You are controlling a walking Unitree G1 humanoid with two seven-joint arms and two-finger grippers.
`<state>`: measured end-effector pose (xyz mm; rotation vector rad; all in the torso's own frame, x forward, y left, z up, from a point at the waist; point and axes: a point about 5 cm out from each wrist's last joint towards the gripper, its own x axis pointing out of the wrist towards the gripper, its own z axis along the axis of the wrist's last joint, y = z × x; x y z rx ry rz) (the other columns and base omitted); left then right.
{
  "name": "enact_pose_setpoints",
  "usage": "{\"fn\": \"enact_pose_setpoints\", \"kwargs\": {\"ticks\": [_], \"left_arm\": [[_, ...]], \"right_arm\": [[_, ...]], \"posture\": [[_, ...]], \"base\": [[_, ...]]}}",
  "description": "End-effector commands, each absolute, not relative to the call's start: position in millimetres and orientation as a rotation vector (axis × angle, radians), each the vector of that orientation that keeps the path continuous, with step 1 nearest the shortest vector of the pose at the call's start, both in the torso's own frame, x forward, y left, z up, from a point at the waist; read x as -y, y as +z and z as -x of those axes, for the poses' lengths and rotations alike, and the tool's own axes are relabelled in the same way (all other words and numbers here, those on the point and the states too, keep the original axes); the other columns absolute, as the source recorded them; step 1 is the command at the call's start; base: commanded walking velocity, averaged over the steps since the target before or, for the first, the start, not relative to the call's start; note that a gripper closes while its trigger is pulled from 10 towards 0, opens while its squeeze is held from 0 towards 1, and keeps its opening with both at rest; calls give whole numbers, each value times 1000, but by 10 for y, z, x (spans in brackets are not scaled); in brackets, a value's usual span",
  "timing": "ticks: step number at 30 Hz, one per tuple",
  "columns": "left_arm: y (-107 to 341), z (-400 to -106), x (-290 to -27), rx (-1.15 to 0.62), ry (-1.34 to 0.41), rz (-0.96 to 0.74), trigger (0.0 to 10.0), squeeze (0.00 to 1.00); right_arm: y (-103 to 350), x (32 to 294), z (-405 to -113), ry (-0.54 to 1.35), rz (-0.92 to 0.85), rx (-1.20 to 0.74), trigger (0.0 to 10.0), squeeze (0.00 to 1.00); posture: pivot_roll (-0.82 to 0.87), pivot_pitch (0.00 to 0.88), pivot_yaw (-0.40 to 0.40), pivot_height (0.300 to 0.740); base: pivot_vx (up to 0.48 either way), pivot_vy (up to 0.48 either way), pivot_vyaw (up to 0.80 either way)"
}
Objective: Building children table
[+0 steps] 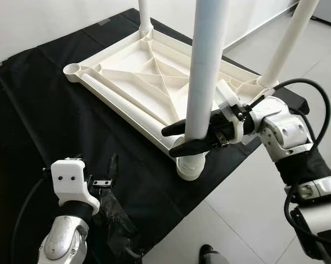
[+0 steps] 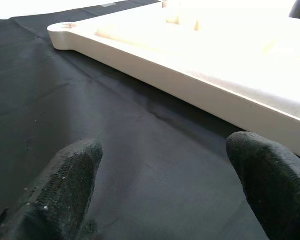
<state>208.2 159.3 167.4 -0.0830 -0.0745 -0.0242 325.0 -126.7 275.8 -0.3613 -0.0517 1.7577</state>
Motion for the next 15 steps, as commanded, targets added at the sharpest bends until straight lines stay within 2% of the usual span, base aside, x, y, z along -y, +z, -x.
{"fn": "enact_pose_setpoints", "kwargs": {"ticks": [1, 15], "left_arm": [[1660, -2059, -1627, 64, -7, 74, 10000, 0], [1654, -2043, -1623, 62, -6, 72, 10000, 0]], "right_arm": [[2656, 1258, -3267, 1758, 373, 6, 10000, 0], [2658, 1226, -3311, 1761, 412, -2, 10000, 0]], "posture": [[27, 268, 35, 740], [30, 269, 34, 740]], "base": [[0, 0, 0], [0, 0, 0]]}}
